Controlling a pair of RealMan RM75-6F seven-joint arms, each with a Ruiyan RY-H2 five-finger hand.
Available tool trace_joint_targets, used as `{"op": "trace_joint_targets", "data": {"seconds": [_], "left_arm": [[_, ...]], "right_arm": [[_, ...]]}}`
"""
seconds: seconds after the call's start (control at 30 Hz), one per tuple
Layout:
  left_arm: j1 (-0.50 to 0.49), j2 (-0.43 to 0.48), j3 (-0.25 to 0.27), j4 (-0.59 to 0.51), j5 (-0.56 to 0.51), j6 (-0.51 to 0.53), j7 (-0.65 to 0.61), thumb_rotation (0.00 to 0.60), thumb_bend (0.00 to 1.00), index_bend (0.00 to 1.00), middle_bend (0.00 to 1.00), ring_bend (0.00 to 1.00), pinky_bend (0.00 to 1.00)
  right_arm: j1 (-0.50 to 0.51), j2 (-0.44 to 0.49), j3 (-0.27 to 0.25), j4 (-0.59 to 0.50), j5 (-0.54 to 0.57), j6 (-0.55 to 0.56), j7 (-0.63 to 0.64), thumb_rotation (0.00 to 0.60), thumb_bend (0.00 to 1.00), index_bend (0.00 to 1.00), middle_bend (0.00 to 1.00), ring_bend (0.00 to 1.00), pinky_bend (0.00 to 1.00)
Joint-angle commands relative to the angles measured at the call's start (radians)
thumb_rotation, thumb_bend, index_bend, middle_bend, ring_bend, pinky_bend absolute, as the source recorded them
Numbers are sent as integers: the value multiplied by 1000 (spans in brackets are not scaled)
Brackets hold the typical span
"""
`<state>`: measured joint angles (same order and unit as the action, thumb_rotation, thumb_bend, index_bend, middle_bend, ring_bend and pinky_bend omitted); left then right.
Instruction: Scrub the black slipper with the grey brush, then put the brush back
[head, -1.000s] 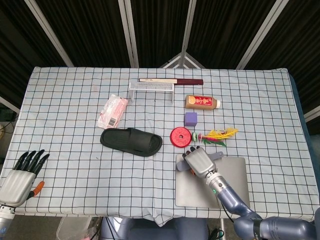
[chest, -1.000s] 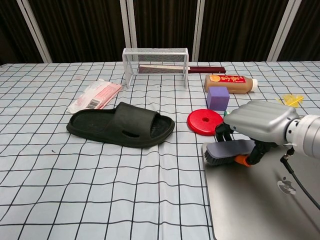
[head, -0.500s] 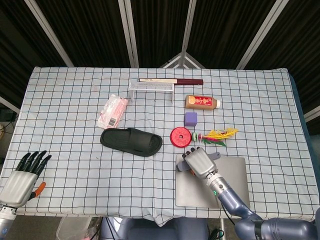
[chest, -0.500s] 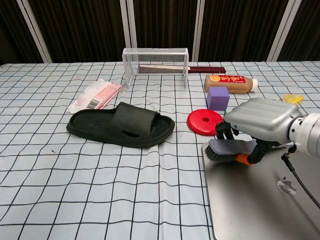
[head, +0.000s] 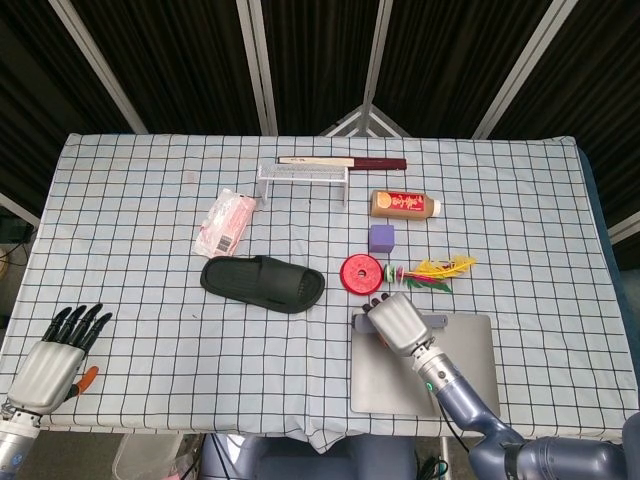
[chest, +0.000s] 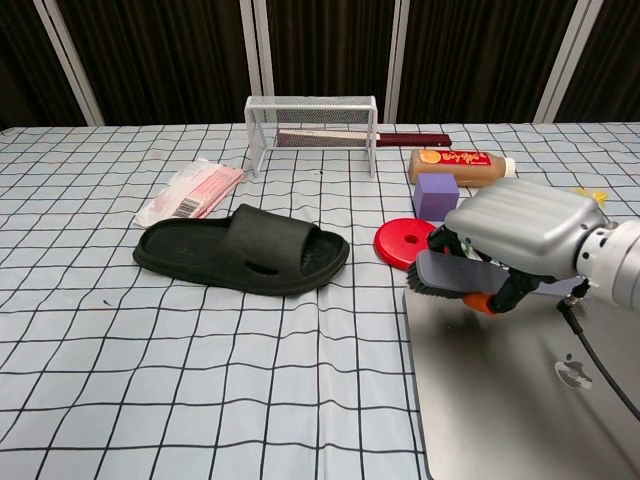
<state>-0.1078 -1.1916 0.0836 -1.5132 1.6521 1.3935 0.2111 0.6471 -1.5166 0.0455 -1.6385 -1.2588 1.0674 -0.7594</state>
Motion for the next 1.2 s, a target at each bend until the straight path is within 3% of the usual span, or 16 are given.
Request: {"op": "trace_joint_targets", "data": {"seconds": [0.03, 0.23, 0.37, 0.6, 0.73, 0.83, 1.03, 1.2], "left_arm": [[-9, -6, 3, -1, -1, -18, 10, 600, 473, 0, 0, 0, 0], [-52, -22, 4, -8, 11, -83, 35, 600, 485, 0, 0, 0, 0], [-93, -45, -23, -5, 7, -123, 59, 600, 503, 0, 0, 0, 0], [-204, -59, -104, -16, -9, -200, -17, 600, 762, 75, 34, 0, 0], [-280, -42, -148, -17, 6, -244, -66, 600, 773, 95, 40, 0, 0], [-336, -32, -166, -8, -25, -332, -79, 600, 772, 92, 42, 0, 0], [-422, -55, -166, 18, -96, -509, -89, 600, 713, 89, 43, 0, 0], [-470, -90, -154, 59, -93, -571, -87, 600, 707, 100, 50, 0, 0]], "right_arm": [[1, -4, -7, 14, -18, 6, -9, 600, 530, 882, 799, 651, 724], [20, -11, -18, 40, -43, -3, -81, 600, 561, 882, 800, 651, 724], [30, -27, -9, 47, -28, -6, -131, 600, 562, 886, 807, 656, 728], [64, -68, 42, 63, 16, -18, -168, 600, 562, 900, 819, 660, 728], [86, -91, 74, 83, 27, -10, -195, 600, 562, 905, 823, 664, 728], [106, -106, 95, 99, 50, -23, -212, 600, 562, 905, 826, 665, 728], [133, -132, 125, 141, 84, -40, -208, 600, 561, 905, 830, 666, 728], [145, -134, 134, 166, 91, -36, -210, 600, 561, 905, 830, 666, 728]]}}
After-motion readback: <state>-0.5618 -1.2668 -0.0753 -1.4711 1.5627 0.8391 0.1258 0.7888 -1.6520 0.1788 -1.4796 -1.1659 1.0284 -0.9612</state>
